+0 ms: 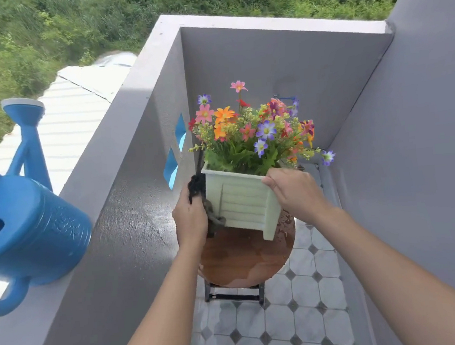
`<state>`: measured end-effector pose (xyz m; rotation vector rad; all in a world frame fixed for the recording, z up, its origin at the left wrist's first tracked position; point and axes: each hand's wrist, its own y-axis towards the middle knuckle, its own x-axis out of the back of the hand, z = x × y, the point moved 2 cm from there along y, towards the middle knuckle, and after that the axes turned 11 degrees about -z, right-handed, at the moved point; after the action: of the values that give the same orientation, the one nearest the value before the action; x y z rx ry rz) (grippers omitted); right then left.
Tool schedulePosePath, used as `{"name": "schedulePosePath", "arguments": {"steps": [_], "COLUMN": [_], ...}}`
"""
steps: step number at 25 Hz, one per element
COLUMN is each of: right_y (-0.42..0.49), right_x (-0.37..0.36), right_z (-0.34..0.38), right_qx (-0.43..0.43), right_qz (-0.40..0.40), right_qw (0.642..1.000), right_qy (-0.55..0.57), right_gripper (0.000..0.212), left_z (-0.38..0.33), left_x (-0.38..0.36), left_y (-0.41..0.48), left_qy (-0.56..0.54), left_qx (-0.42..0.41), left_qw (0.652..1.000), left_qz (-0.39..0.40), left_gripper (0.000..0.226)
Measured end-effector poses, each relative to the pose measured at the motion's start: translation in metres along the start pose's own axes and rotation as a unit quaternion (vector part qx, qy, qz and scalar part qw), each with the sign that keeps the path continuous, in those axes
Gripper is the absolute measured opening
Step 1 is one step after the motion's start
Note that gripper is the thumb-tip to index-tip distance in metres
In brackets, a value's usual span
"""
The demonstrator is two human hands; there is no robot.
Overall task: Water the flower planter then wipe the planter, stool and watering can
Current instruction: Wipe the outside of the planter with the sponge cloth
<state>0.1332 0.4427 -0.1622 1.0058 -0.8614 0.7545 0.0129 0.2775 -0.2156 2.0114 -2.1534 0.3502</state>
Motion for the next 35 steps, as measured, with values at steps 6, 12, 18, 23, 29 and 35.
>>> {"name": "schedulePosePath", "arguments": {"steps": [6,12,18,23,29,35], "right_y": [-0.009,-0.006,-0.019,-0.013,-0.026,-0.047], "right_x": [-0.002,-0.003,-0.013,-0.018,-0.016,-0.018], "right_z": [0.005,0.008,0.032,0.051,0.027,0.01], "right_qx": [0.046,0.014,0.052,0.016,-0.045,-0.083], "right_qz": [-0.037,-0.063,-0.129,-0.173,-0.194,-0.178], "right_qw": [0.998,0.998,0.977,0.975,0.98,0.97], "right_qy": [-0.011,-0.021,-0.161,-0.14,0.007,0.14], "right_gripper": [0.05,0.047,0.026,0.037,0.031,0.043], "left_z": [-0.02,-0.038,-0.047,-0.063,-0.079,-0.043], "left_x": [-0.003,0.006,0.014,0.014,0.018,0.013], "left_y": [0.041,0.041,0.035,0.009,-0.045,-0.052], "left_qy": [-0.17,0.005,0.099,0.152,0.199,0.076], "left_qx": [0.263,0.201,0.132,0.095,-0.078,-0.221], "left_qw": [0.938,0.969,0.98,0.981,0.976,0.971], "left_qz": [0.147,0.142,0.111,0.073,0.023,0.051], "left_gripper": [0.027,0.019,0.018,0.025,0.041,0.043]}}
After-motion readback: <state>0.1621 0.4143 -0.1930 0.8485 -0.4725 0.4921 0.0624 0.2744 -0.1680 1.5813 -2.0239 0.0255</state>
